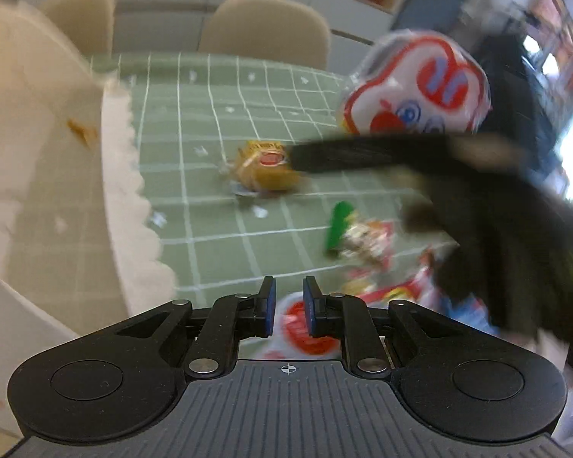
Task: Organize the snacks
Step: 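Grasp the wrapped round bun with the right tool while the left tool grasps the red-white spoon-shaped packet, then lift the bun with the right tool while the left tool carries the spoon packet toward the pink box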
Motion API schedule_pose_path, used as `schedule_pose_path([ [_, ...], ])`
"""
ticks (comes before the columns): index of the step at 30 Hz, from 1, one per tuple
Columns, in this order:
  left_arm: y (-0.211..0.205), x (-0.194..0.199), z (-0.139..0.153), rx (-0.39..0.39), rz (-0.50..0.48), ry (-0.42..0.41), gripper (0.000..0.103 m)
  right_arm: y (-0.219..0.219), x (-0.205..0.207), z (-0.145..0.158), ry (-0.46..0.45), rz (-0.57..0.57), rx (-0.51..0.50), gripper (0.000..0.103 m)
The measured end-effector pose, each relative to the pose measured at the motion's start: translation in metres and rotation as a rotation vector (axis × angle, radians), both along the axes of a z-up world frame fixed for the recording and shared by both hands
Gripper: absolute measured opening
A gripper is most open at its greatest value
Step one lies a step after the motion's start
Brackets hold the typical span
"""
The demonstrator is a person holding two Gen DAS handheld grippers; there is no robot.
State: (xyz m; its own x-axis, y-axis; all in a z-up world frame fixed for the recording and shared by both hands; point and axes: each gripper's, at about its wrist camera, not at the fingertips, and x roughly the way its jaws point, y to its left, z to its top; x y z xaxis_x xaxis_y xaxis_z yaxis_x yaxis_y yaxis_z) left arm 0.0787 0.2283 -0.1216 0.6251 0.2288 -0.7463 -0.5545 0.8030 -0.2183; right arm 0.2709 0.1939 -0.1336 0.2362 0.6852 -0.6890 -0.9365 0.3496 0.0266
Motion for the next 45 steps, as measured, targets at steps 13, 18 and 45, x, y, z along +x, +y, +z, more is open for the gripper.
schedule_pose_path([
  [13,0.014,-0.013,-0.035,-0.08,-0.07,0.034,0.018,0.02,0.008,-0.029,-0.002,-0.018,-0.036,0.068],
  [18,0.021,0.0,-0.041,-0.118,-0.068,0.026,0.018,-0.048,0.002,0.013,0.02,-0.055,-0.016,0.068],
  [45,-0.045,0.009,-0.05,0.053,-0.288,0.184,0.039,-0.392,-0.131,-0.035,0.157,-0.695,-0.062,0.068],
])
